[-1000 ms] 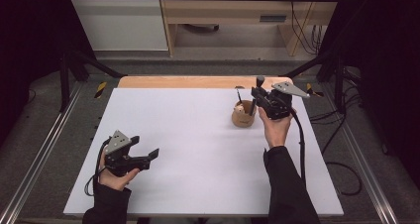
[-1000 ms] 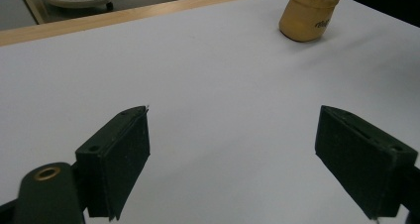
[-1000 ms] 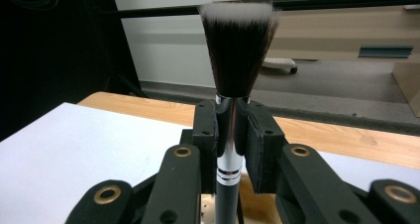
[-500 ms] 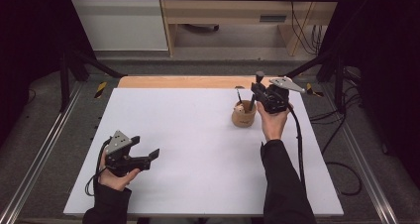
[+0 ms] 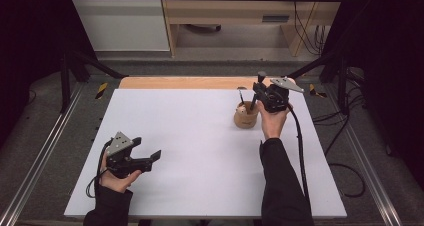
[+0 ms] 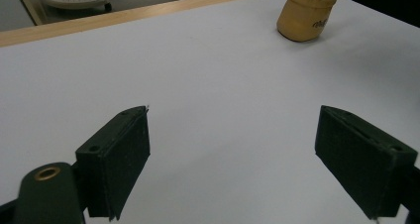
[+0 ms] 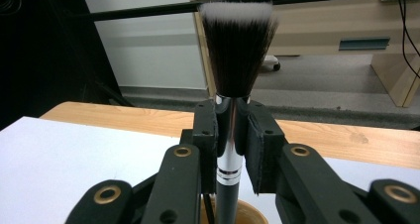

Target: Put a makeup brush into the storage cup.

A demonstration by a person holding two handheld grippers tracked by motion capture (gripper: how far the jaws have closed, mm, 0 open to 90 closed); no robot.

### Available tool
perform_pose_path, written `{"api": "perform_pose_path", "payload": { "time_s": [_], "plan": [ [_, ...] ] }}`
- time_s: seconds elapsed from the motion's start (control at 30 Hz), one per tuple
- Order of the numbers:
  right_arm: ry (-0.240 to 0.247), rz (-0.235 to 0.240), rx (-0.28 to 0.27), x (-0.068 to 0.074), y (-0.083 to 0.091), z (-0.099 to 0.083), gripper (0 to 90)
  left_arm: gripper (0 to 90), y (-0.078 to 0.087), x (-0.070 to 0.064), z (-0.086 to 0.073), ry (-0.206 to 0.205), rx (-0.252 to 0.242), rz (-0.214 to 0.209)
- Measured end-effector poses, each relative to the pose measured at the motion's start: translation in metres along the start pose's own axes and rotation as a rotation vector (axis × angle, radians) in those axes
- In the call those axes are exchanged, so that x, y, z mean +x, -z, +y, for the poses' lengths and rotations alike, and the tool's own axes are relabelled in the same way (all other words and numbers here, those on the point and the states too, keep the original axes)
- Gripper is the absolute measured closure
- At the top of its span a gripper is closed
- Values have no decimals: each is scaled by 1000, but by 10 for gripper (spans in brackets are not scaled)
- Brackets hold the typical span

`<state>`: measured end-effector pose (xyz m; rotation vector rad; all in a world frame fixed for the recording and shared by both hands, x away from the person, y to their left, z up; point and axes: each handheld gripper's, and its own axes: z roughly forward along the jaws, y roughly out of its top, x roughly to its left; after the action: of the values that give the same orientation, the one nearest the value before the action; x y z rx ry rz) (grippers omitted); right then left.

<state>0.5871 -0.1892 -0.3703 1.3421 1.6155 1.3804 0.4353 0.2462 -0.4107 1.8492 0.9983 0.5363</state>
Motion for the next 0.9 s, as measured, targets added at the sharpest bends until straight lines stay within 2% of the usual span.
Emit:
{"api": "perform_pose_path", "payload": {
  "time_s": [0.37,0.53,0.6,0.77,0.9],
  "plan": [
    [17,-9,32,1,-9,-9,774,132,0,0,0,0,-1,-1],
    [10,-18,56,1,-10,-15,774,132,0,0,0,-1,0,0],
    [23,-19,59,1,-11,-17,774,132,0,0,0,-3,1,0],
    [-2,-22,68,0,-13,-23,774,132,0,0,0,-4,2,0],
    [13,-24,87,2,-15,-27,774,132,0,0,0,-4,4,1]
  ]
}}
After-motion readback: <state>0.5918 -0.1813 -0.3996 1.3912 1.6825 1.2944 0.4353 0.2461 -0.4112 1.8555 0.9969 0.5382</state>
